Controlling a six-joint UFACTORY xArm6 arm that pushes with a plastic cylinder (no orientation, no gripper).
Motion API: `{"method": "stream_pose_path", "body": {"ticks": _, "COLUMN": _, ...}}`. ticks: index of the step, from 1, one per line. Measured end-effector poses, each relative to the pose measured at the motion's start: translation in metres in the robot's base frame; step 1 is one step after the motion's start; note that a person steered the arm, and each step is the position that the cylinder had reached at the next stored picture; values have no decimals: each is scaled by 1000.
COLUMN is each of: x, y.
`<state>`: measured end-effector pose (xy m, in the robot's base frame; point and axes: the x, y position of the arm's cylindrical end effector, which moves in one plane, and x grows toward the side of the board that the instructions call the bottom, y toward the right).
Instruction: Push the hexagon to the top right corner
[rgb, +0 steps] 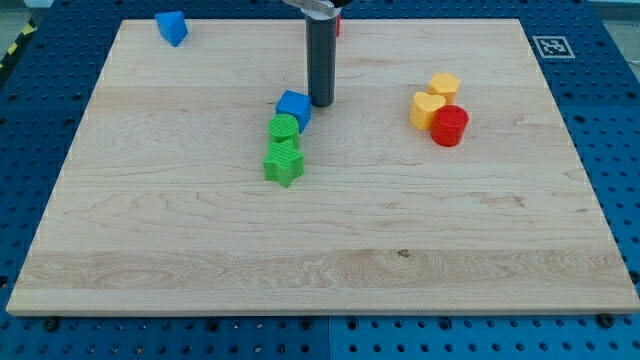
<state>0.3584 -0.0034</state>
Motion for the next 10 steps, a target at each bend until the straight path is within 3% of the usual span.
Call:
{"method": "stream_pose_path", "body": {"ticks": 3, "x": 0, "y": 0}}
{"method": "stream_pose_path", "body": {"ticks": 7, "x": 9, "y": 131}}
{"method": "stream_pose_path", "body": {"ticks": 10, "x": 9, "y": 168}}
